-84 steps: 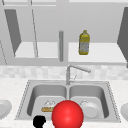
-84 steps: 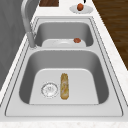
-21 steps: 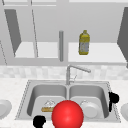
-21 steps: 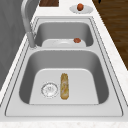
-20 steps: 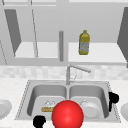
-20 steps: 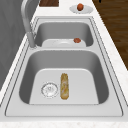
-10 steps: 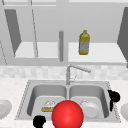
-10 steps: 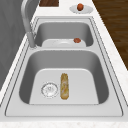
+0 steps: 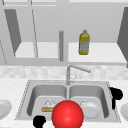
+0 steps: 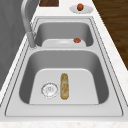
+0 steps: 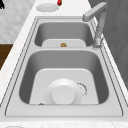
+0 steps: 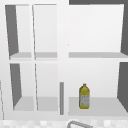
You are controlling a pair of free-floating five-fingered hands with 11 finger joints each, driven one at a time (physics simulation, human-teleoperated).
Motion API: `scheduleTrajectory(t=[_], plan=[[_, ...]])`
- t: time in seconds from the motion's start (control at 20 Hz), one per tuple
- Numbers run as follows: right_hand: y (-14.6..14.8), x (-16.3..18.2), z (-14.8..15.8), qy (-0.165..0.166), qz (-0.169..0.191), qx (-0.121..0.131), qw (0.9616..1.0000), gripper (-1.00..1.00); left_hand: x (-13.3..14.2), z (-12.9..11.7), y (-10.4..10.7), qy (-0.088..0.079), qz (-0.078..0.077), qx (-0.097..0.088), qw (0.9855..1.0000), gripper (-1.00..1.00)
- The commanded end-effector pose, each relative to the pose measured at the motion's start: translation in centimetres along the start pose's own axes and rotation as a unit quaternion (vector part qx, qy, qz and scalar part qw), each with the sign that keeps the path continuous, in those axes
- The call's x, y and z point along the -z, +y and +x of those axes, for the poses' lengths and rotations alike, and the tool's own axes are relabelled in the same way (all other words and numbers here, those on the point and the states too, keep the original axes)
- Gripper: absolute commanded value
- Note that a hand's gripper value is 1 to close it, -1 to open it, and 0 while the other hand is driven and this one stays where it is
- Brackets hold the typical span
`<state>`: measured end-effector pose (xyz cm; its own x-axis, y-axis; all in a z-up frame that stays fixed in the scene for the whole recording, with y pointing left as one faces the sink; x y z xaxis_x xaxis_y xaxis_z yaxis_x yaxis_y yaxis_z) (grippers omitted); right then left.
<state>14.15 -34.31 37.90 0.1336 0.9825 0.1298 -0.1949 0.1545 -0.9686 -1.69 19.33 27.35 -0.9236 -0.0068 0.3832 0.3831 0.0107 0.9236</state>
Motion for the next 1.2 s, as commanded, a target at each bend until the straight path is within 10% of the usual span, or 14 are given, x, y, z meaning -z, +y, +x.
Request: scheduleTrajectory(t=[0.0, 1.15], plan=[[-2.0, -1.4, 0.5, -0.016, -0.003, -0.037, 0.9992, -1.00, 0.0, 0.0, 0.0, 0.000, 0.000, 0.000, 1.0000, 0.00], [-12.5, -9.9, 9.0, -0.022, -0.015, -0.065, 0.9976, -1.00, 0.0, 0.0, 0.0, 0.000, 0.000, 0.000, 1.0000, 0.00]])
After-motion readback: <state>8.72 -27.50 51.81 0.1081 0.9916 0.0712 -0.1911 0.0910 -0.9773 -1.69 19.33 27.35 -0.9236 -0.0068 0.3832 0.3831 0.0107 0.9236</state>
